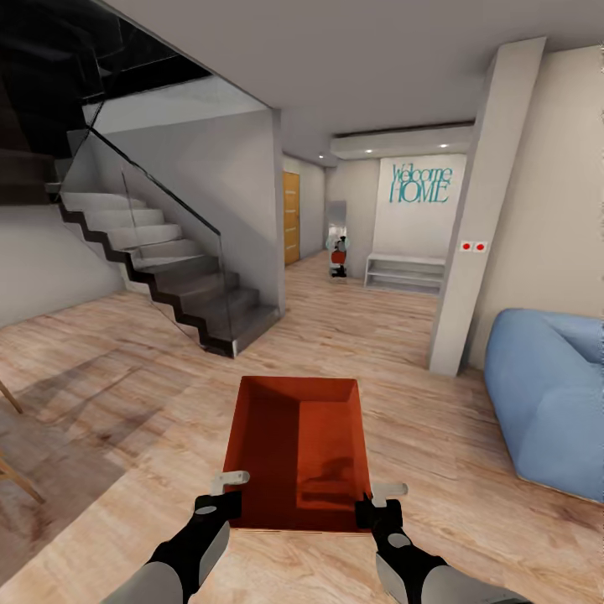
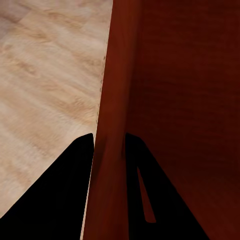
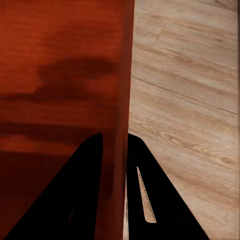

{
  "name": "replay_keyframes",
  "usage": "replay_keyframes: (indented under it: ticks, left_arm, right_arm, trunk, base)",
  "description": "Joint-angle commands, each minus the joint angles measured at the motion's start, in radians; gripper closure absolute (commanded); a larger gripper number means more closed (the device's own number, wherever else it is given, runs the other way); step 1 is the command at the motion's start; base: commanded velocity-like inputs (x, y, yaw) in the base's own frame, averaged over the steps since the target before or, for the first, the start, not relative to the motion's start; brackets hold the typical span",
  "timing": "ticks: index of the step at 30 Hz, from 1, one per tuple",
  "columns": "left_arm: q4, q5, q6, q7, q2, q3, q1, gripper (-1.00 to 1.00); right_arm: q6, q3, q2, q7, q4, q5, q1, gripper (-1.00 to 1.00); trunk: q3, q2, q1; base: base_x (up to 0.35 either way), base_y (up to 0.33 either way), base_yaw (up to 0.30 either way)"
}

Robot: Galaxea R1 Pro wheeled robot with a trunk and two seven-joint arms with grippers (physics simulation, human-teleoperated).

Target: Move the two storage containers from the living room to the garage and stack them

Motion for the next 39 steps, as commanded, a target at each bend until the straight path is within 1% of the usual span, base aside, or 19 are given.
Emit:
replay_keyframes:
  ticks: [1, 14, 39]
  left_arm:
    - [0.001, 0.007, 0.007, 0.005, -0.001, 0.011, 0.000, 1.00]
    - [0.001, 0.007, 0.007, 0.005, -0.001, 0.011, 0.000, 1.00]
    - [0.001, 0.007, 0.007, 0.005, -0.001, 0.011, 0.000, 1.00]
  right_arm:
    - [-0.007, -0.023, 0.000, -0.009, -0.002, -0.008, -0.002, 1.00]
    - [-0.008, -0.023, 0.000, -0.009, -0.002, -0.008, -0.002, 1.00]
    - [-0.007, -0.022, 0.000, -0.009, -0.002, -0.008, -0.002, 1.00]
  trunk:
    - [-0.001, -0.001, 0.001]
    - [0.001, -0.001, 0.001]
    - [0.002, -0.001, 0.001]
  base:
    - [0.322, 0.000, -0.193]
    - [0.322, 0.000, -0.239]
    - [0.322, 0.000, -0.009]
